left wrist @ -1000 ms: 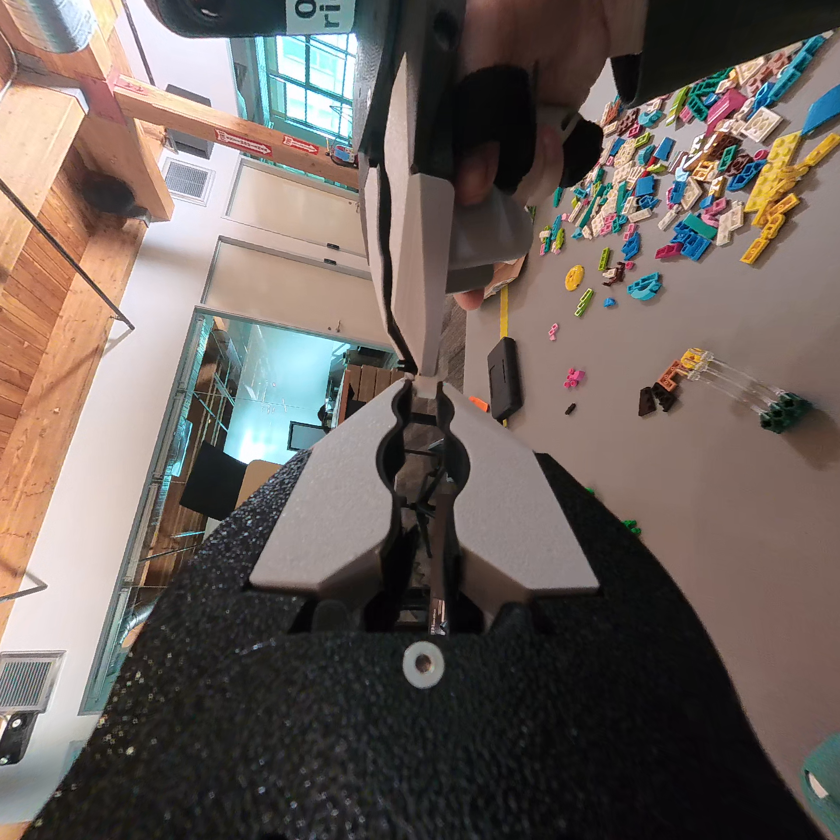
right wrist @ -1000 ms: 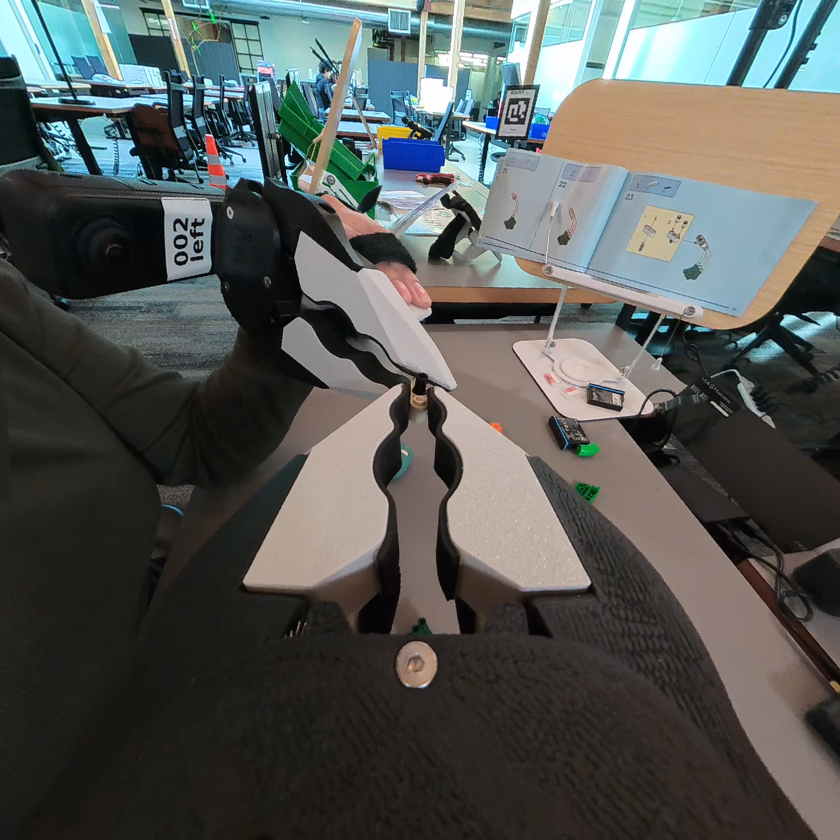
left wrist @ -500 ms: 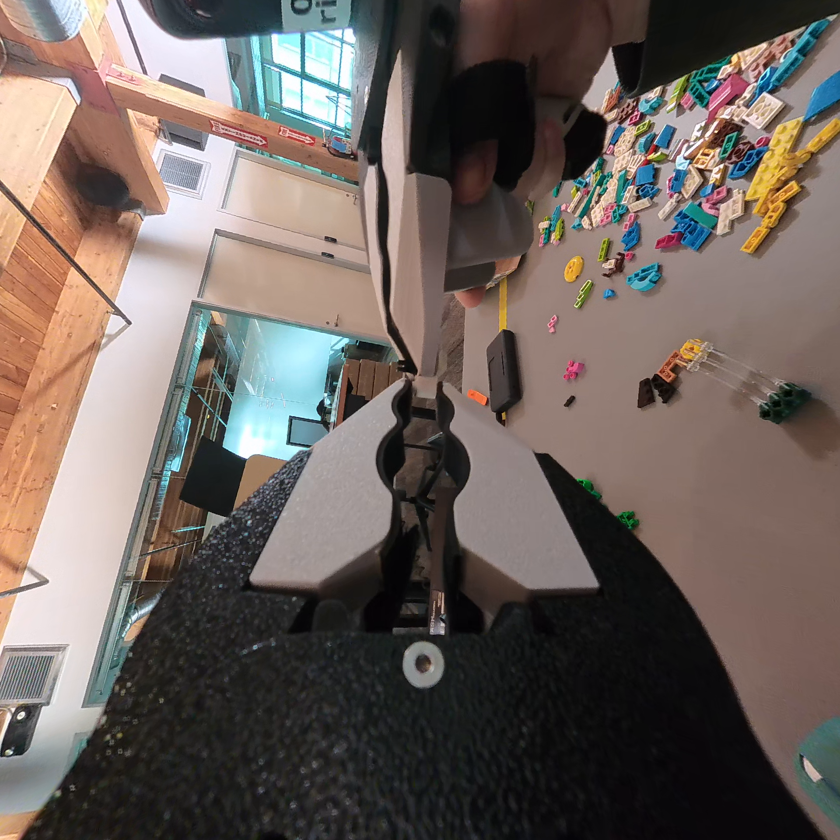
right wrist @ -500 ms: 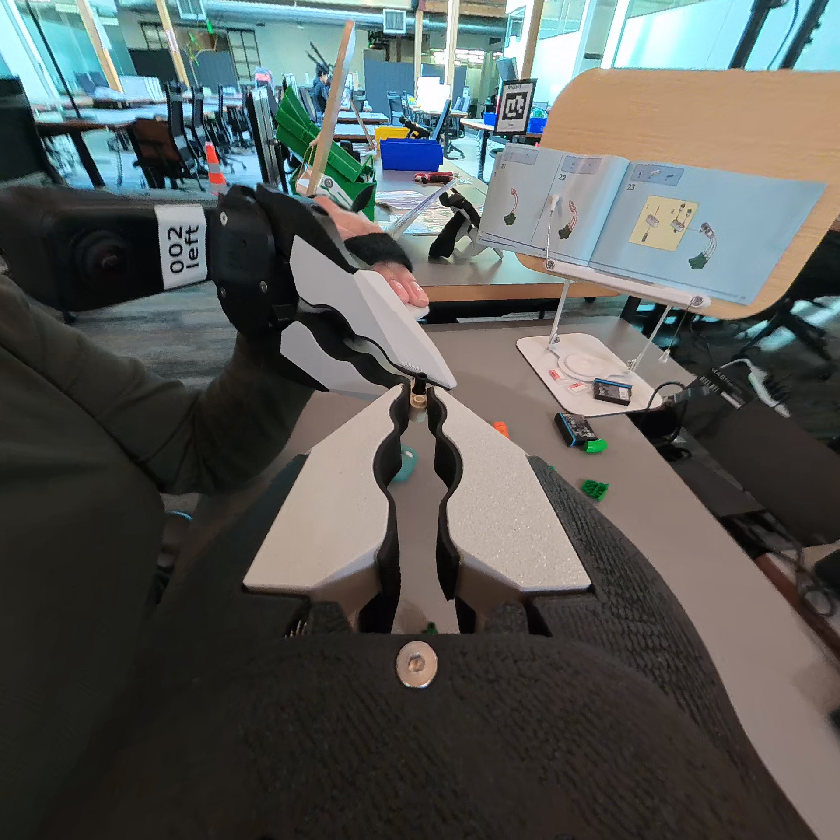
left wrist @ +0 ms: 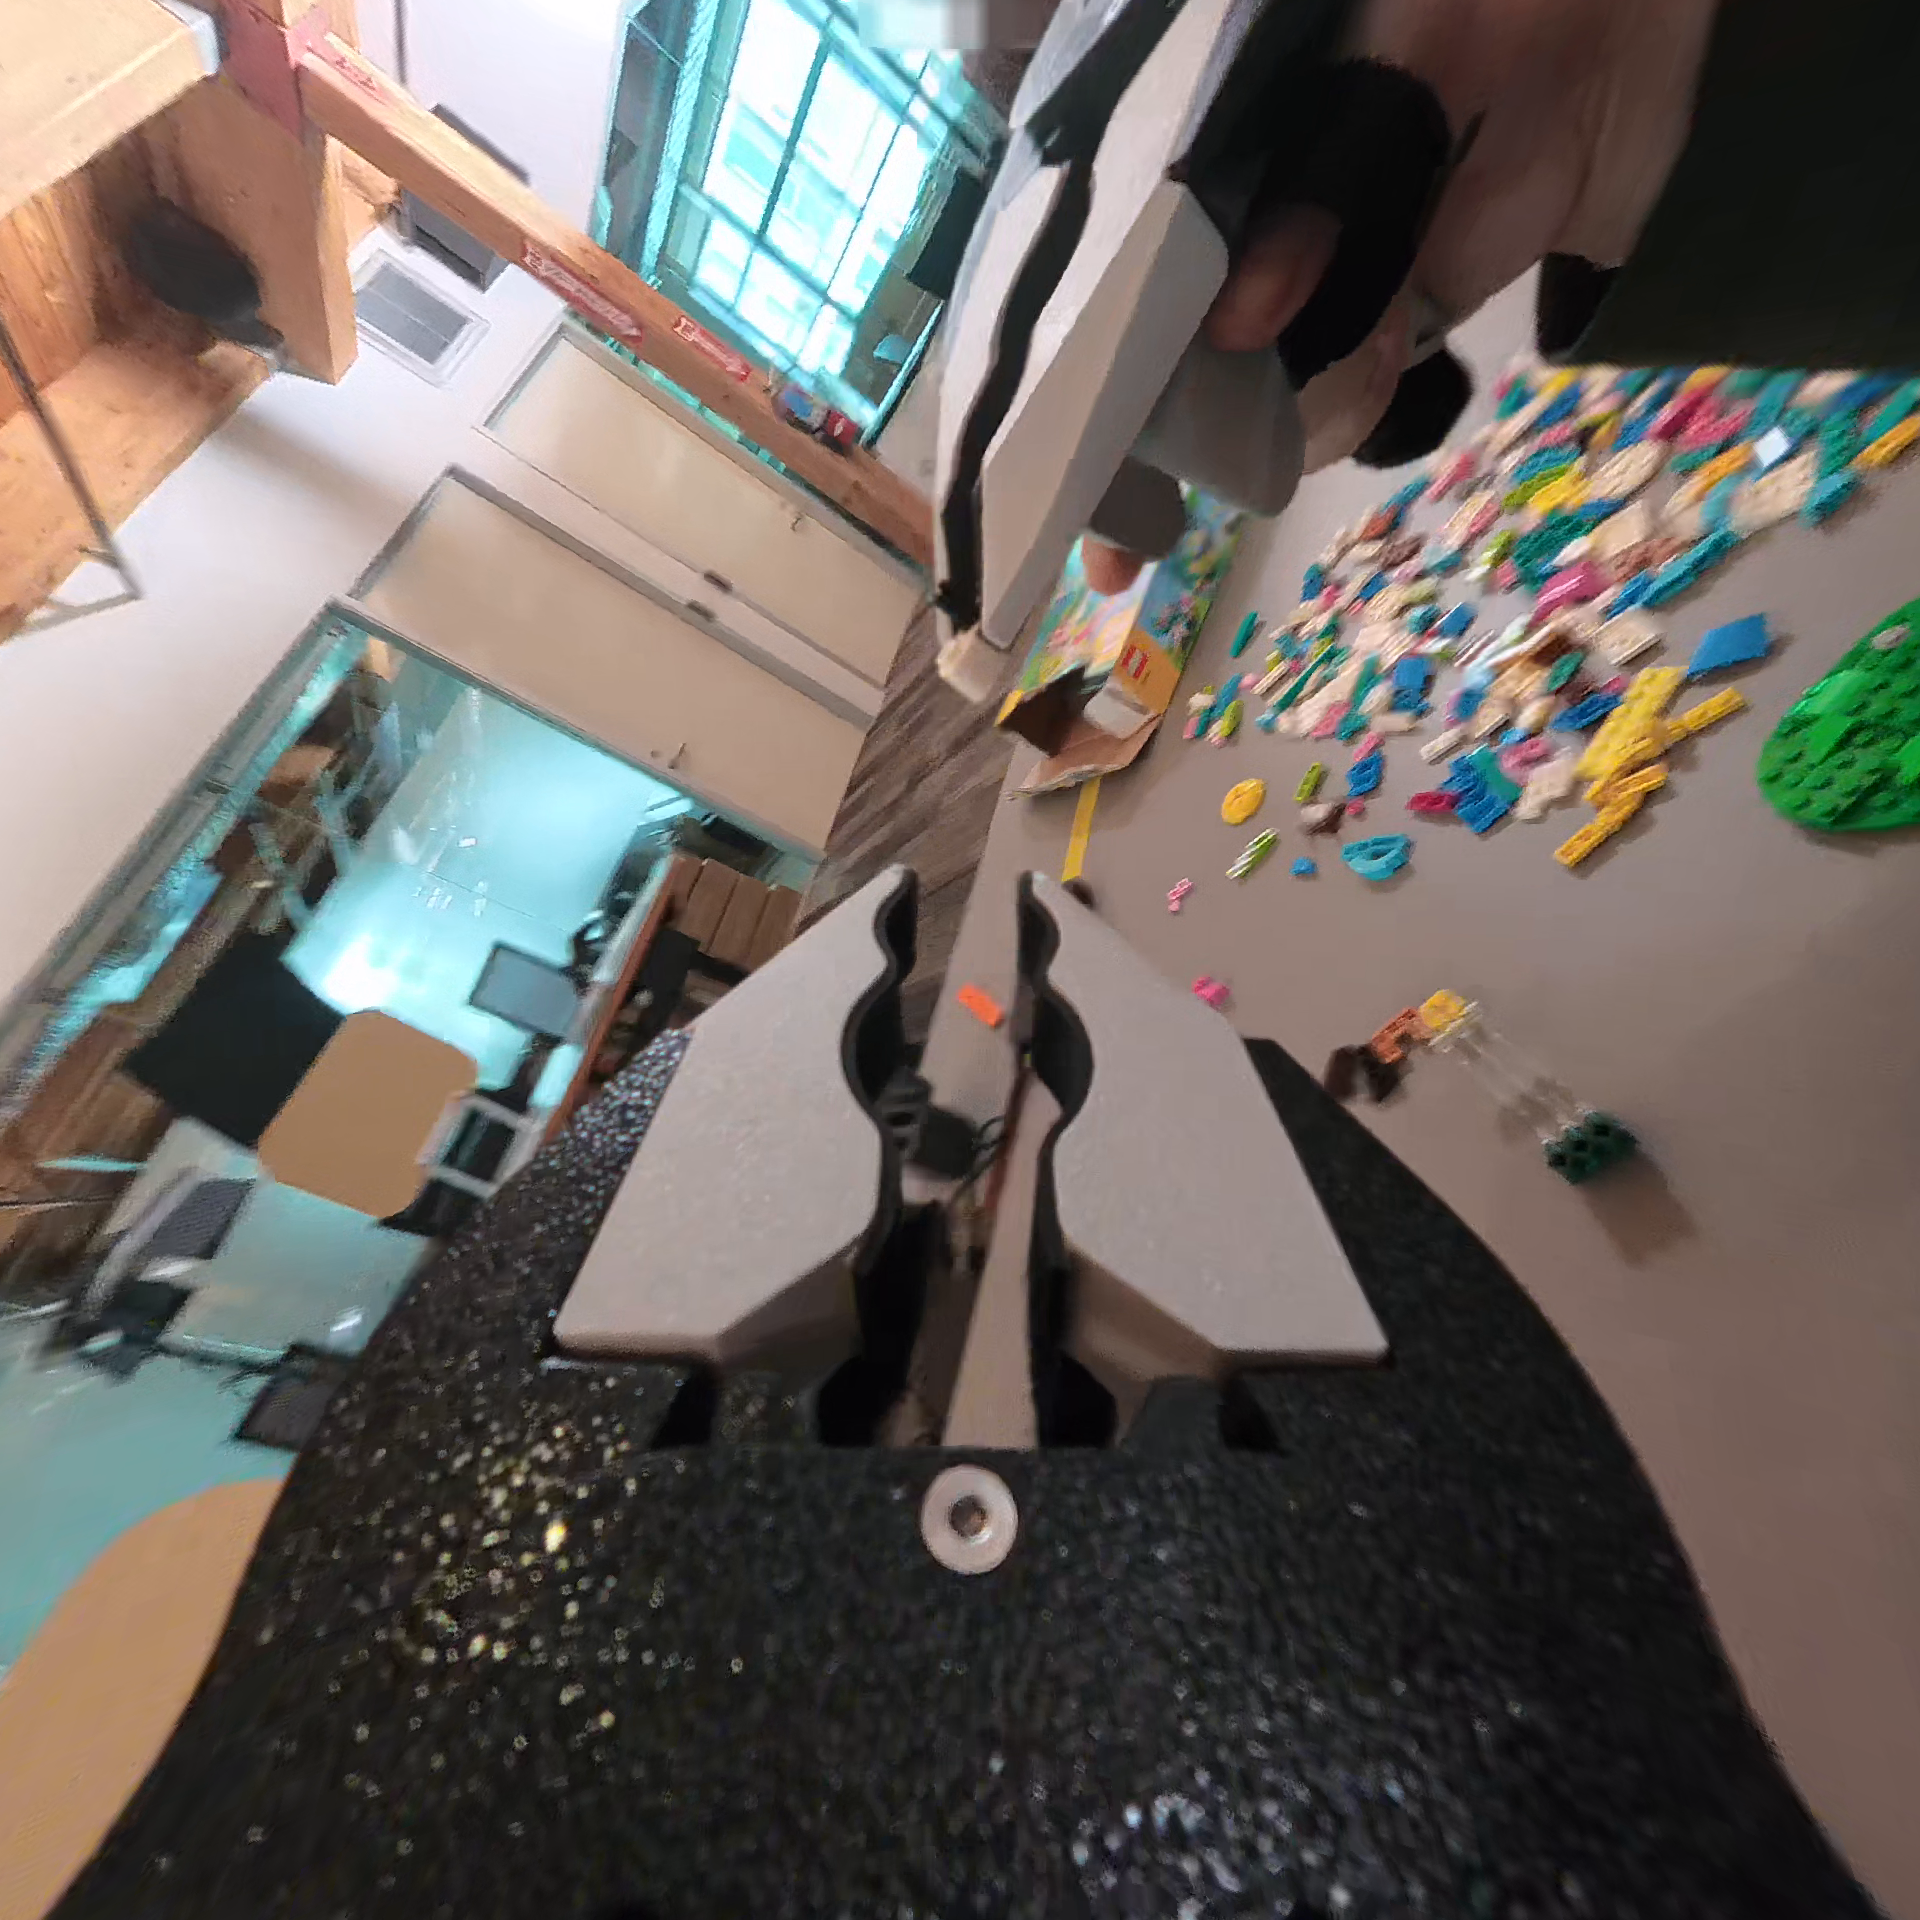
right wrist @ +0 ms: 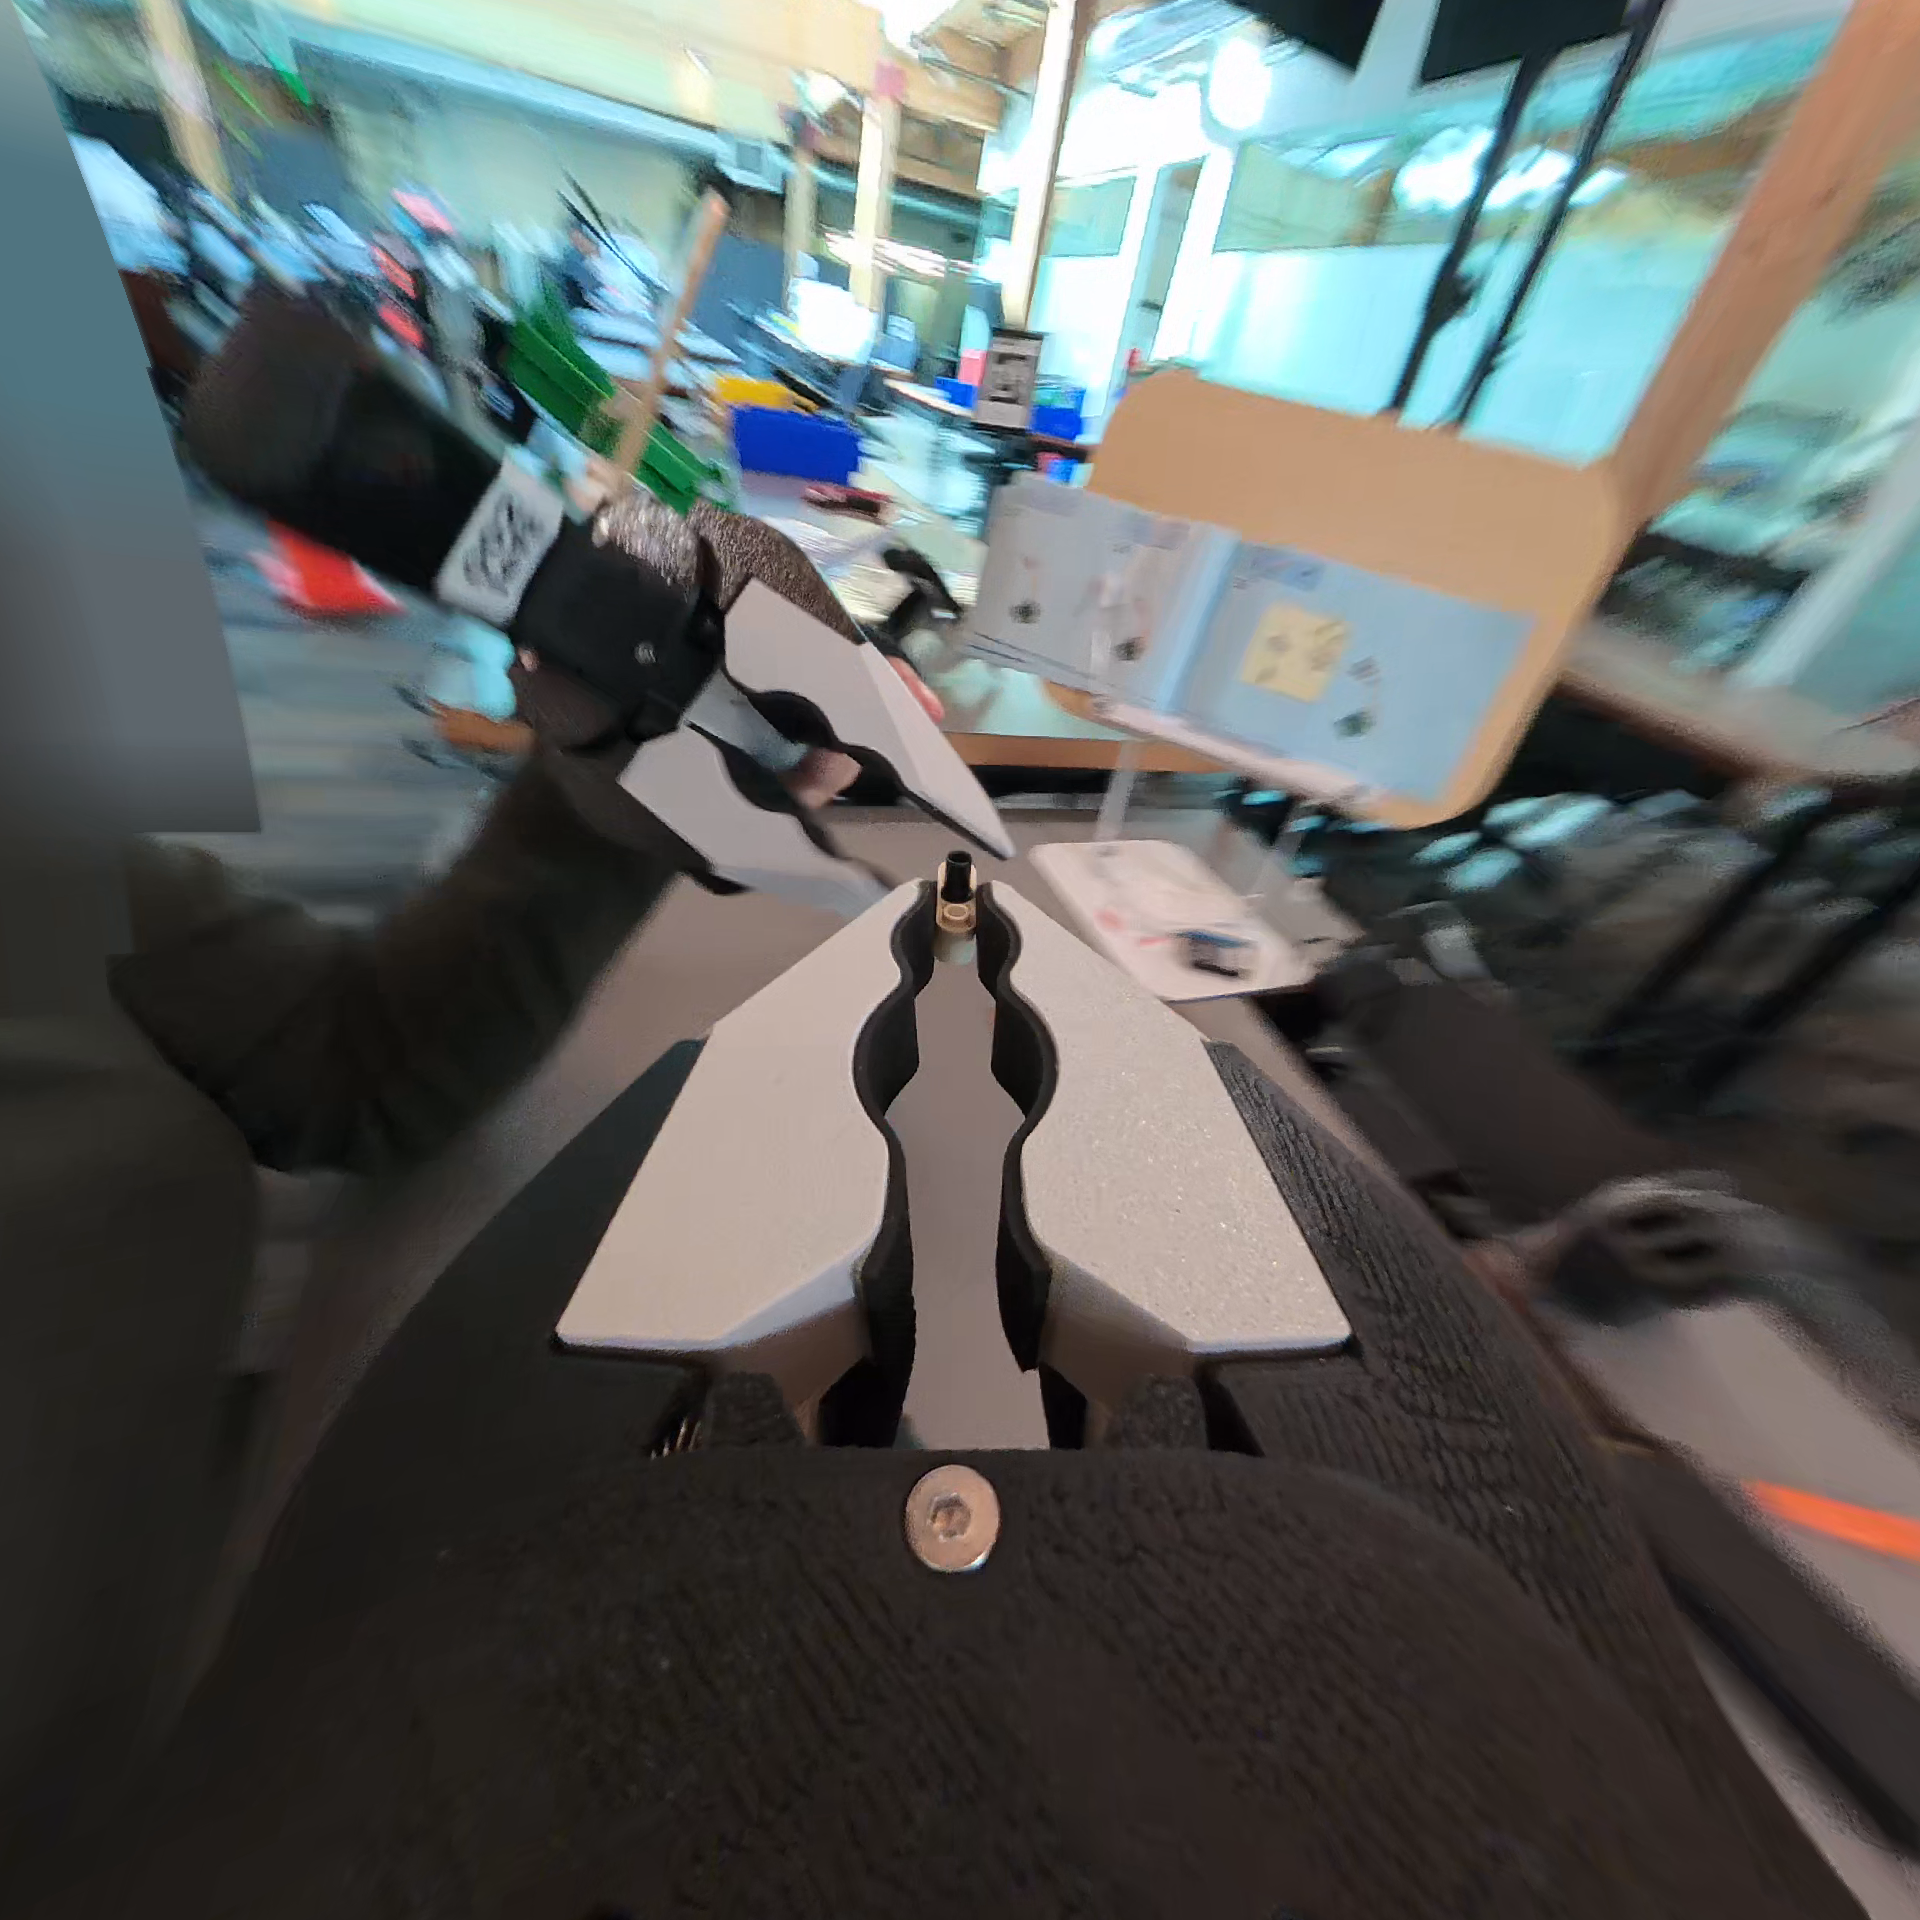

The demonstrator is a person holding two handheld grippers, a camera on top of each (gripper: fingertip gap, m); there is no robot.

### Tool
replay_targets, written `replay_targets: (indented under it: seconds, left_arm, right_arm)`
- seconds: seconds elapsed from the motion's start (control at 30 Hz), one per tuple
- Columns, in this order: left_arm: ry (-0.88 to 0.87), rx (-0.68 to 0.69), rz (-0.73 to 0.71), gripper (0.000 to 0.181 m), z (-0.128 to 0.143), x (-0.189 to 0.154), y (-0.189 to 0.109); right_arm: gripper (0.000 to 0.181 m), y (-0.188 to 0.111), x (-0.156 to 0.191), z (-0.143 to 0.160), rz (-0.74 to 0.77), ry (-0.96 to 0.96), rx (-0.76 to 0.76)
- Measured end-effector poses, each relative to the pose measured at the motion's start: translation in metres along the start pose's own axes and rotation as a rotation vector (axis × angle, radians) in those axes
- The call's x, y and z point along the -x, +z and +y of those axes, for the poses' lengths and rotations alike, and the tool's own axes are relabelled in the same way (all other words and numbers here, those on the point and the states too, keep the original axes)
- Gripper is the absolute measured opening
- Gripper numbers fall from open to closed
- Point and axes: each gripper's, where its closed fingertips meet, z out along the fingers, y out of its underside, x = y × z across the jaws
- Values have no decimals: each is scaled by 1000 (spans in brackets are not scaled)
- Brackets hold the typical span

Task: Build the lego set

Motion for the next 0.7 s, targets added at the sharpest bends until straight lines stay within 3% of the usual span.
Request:
replay_targets:
  seconds: [0.03,0.13,0.23,0.53,0.7]
  left_arm:
    - [-47,-37,48,25,-7,-6,0]
    - [-187,-196,195,48,-39,-23,-4]
    - [-208,-276,240,49,-55,-29,-7]
    - [-189,-251,288,51,-62,-50,17]
    - [-145,-239,264,53,-67,-56,27]
  right_arm:
    - [6,-6,3,-3,38,-75,5]
    - [6,-27,13,-6,165,-306,63]
    - [6,-48,16,-6,290,-456,127]
    - [6,-106,13,0,587,-748,319]
    - [6,-127,12,7,646,-837,399]
